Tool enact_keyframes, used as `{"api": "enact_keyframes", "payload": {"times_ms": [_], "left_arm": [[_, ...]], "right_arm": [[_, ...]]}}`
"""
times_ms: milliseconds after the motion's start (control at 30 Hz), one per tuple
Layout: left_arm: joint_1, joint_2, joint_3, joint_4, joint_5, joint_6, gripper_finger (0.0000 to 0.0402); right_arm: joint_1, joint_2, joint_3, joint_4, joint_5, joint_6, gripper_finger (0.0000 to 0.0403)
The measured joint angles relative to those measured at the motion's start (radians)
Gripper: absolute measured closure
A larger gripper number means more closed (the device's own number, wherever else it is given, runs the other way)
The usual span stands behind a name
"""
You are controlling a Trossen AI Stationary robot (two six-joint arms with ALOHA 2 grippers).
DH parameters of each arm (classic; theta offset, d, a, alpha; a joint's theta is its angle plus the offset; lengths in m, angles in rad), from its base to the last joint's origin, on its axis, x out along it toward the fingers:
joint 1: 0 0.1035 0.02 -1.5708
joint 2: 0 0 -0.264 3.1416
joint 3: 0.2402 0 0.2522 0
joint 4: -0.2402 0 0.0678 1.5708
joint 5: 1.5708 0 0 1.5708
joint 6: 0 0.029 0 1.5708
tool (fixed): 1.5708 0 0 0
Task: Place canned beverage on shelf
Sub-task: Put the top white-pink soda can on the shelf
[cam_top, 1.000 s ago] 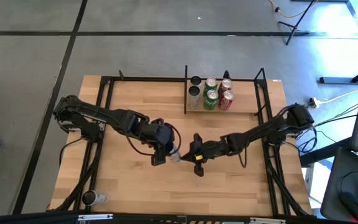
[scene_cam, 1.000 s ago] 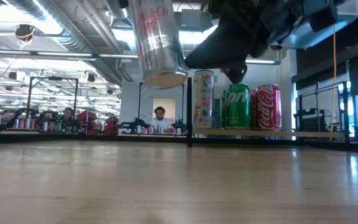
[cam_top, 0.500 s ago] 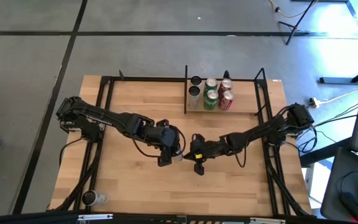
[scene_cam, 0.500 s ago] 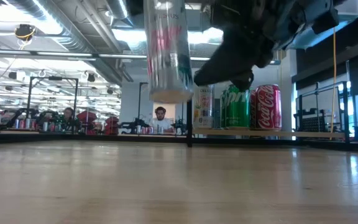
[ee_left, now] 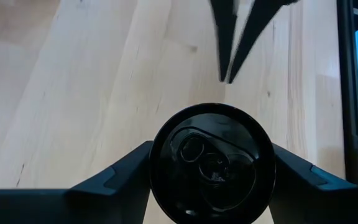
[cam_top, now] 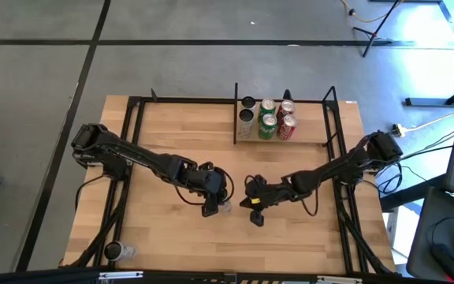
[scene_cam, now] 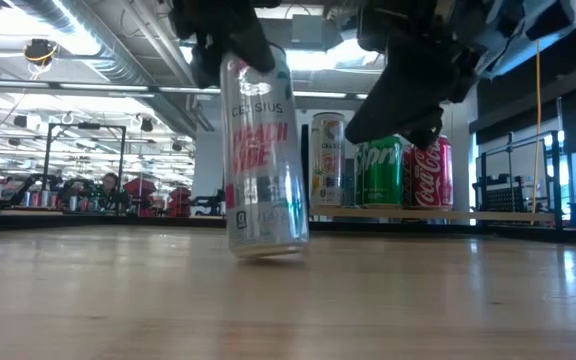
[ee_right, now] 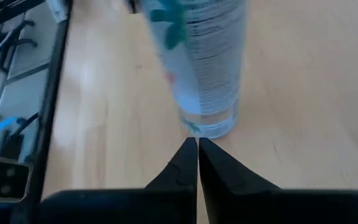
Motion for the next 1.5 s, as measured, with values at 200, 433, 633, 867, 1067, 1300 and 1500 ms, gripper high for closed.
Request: {"api": "enact_keyframes", "payload": {"times_ms": [200, 433, 633, 867, 1067, 1300, 1500], "left_arm": [[0.000, 0.000, -0.005, 0.005, -0.003, 0.008, 0.0146], [-0.021, -0.001, -0.006, 0.013, -0.018, 0.009, 0.0104], [-0.027, -0.002, 0.044, -0.026, -0.018, 0.010, 0.0092], [-0.045, -0.024, 0.158, -0.221, -0.012, 0.065, 0.0094], [-0.090, -0.118, 0.151, -0.360, -0.072, 0.080, 0.0095], [-0.109, -0.159, -0.012, -0.276, -0.125, 0.036, 0.0095], [-0.109, -0.159, -0.174, -0.005, -0.120, 0.008, 0.0095]], "right_arm": [[0.000, 0.001, 0.000, 0.026, 0.005, 0.014, 0.0375], [0.000, 0.001, 0.000, 0.116, 0.008, 0.012, 0.0261], [0.000, 0.001, 0.000, 0.127, 0.020, 0.010, 0.0176], [0.000, -0.040, -0.001, 0.103, -0.030, 0.015, 0.0149], [0.000, -0.124, -0.001, 0.028, -0.018, 0.016, 0.0162], [0.001, -0.127, -0.001, 0.139, 0.018, 0.013, 0.0165], [0.002, -0.101, -0.001, 0.179, 0.078, -0.012, 0.0164]]}}
